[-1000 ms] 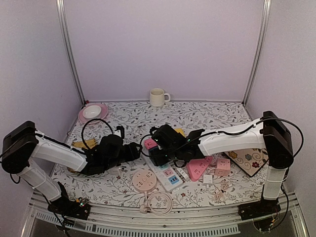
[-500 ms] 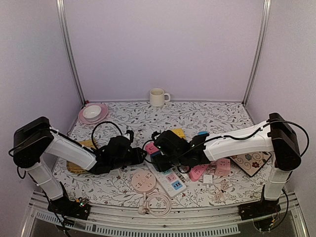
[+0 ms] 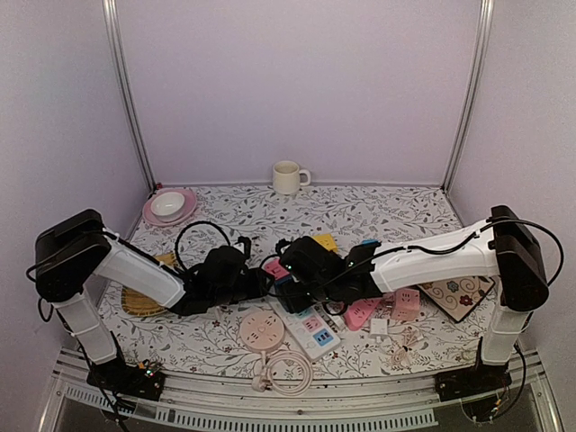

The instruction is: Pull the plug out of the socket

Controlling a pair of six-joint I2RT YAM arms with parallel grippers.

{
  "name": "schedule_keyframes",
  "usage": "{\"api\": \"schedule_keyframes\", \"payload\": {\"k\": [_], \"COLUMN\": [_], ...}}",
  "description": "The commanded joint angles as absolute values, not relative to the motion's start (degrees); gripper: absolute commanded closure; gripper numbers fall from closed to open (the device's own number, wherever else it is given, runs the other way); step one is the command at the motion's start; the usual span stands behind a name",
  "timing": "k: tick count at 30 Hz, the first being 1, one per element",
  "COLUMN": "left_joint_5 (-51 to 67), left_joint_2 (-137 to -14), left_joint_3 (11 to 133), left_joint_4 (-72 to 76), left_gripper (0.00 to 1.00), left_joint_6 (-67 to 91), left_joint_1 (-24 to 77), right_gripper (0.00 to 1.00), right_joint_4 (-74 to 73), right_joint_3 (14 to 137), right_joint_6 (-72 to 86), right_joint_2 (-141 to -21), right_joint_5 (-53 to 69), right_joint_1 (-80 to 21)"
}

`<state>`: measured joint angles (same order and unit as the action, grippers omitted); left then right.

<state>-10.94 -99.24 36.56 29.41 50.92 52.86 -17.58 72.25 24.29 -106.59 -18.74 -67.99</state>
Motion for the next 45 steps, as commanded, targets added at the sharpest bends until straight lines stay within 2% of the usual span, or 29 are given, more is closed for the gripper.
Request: {"api": "schedule_keyframes", "payload": {"k": [1,6,8,22,27,35,45], "left_joint_5": [-11.0,-11.9,-12.3,-12.3,-10.6,-6.9,-6.8], "left_joint_2": [-101.6,-102.6,-102.8,-105.3,-103.1,-100.3,-105.2], "left_joint_3": [37.5,37.8,38.2,40.3,39.8,39.2,37.4], "left_joint_4": [27.1,25.4,24.4,21.2,22.8,26.7,27.0], "left_gripper": [0.75,0.89,0.91,0.91,0.92,0.97,1.00], "left_joint_6": [52.4,53.4,53.4,53.9,53.2,53.1,58.9], "left_joint_1": [53.2,53.1,53.1,52.9,53.0,53.5,52.4], "right_gripper": [0.59,0.59,0.59,0.59,0.59,0.59,0.60], "right_joint_4": [-16.6,-16.9,-16.9,-14.9,-13.8,-13.3,-12.3], "right_joint_3": [76.6,78.2,78.6,78.7,78.1,78.2,77.9], "right_joint_6": [22.7,21.3,21.0,21.9,23.3,24.6,23.2], "right_joint_2": [-104.0,-103.4,-103.4,-103.1,-106.4,-110.2,-107.2], "right_joint_5": [-20.7,-22.3,-22.7,-17.9,-16.1,-17.0,-18.9], "right_joint_1": [-68.6,-68.7,-68.7,-66.3,-65.7,-65.7,-66.5]}}
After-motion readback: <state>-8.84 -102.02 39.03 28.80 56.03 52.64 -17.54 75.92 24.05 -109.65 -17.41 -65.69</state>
